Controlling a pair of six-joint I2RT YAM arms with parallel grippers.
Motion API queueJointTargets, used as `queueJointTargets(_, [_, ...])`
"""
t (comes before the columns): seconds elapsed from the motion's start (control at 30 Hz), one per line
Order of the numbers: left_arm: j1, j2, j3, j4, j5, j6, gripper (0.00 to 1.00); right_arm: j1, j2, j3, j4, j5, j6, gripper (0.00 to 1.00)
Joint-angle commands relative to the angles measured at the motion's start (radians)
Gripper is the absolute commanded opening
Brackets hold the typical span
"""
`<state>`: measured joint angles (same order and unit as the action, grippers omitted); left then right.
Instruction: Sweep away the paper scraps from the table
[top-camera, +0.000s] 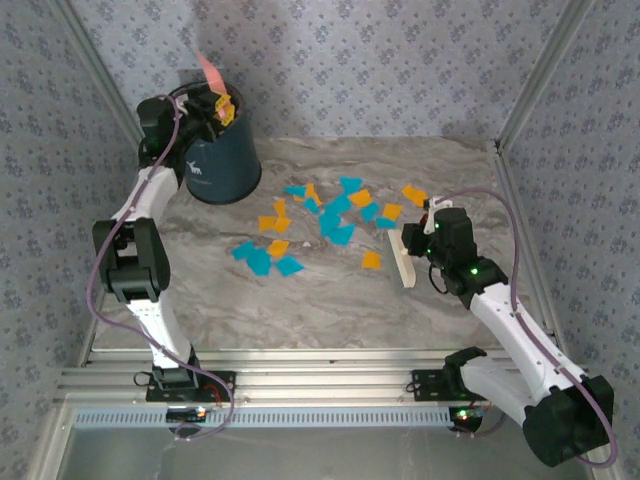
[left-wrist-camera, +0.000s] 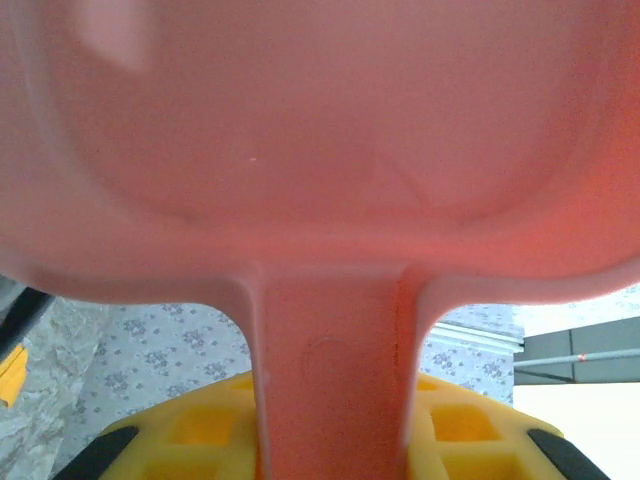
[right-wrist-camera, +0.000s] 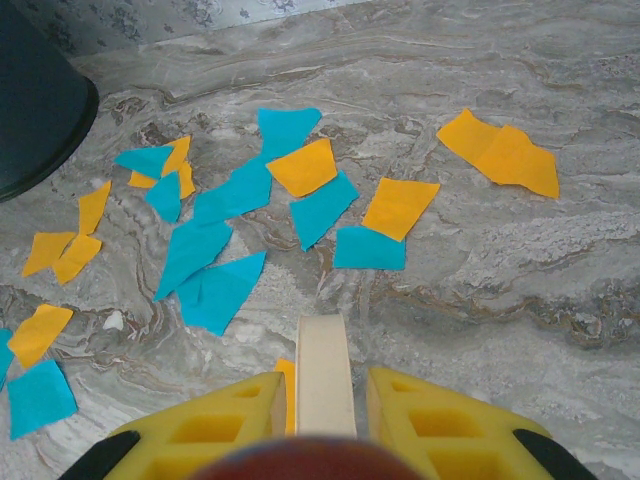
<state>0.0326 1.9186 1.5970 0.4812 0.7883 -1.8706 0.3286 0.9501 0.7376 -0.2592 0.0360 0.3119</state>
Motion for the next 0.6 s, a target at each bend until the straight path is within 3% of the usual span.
queueJointTargets(0.0, [0.001, -0.053, -0.007, 0.131, -0.023, -0.076, 0.0, -0.007, -0.01, 0.002, 0.018, -0.011, 0.021, 0.0])
queueJointTargets(0.23, [0.002, -0.059, -0.018, 0.179, -0.029, -0.119, 0.0, -0.005, -0.01, 0.004, 0.02, -0.012, 0.026, 0.0])
queueJointTargets(0.57, [0.0, -0.091, 0.133, -0.227, 0.045, 0.261, 0.0, -0.004, -0.025, 0.009, 0.022, -0.018, 0.039, 0.0])
